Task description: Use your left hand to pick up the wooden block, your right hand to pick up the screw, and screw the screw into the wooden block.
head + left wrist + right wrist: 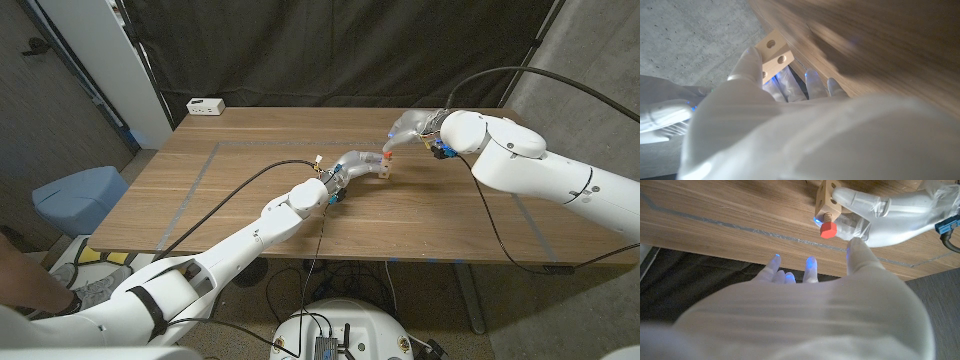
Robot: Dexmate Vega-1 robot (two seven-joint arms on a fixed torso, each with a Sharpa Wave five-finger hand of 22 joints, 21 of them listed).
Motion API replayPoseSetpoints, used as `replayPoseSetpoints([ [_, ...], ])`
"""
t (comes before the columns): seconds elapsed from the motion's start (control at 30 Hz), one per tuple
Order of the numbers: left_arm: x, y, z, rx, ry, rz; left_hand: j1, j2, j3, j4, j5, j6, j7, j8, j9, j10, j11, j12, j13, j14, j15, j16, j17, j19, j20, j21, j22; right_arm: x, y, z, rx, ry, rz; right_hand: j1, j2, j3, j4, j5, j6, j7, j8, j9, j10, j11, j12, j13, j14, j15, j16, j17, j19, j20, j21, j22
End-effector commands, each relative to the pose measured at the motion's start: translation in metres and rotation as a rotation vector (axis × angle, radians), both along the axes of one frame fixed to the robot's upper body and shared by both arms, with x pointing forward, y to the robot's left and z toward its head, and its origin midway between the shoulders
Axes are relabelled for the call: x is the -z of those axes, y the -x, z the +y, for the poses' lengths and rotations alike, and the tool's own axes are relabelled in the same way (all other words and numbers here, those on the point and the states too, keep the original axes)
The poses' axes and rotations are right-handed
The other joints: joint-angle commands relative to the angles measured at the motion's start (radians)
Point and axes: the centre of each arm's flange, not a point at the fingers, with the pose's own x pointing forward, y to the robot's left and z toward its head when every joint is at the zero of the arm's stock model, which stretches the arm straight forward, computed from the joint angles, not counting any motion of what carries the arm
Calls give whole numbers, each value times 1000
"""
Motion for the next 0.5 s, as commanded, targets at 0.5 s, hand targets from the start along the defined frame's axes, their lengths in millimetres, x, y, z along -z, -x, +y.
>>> replayPoseSetpoints([
  [0.5, -1, 5, -6, 6, -12, -15, 0, 8, 2, 7, 4, 40, 23, 8, 2, 6, 1, 7, 47, 8, -57, -1, 0, 1, 2, 0, 3, -6, 2, 27, 47, 146, 40, 21, 1, 16, -3, 3, 2, 0, -7, 6, -11, 13, 3, 4, -4, 15, 0, 1, 4, 9, -2, 4],
])
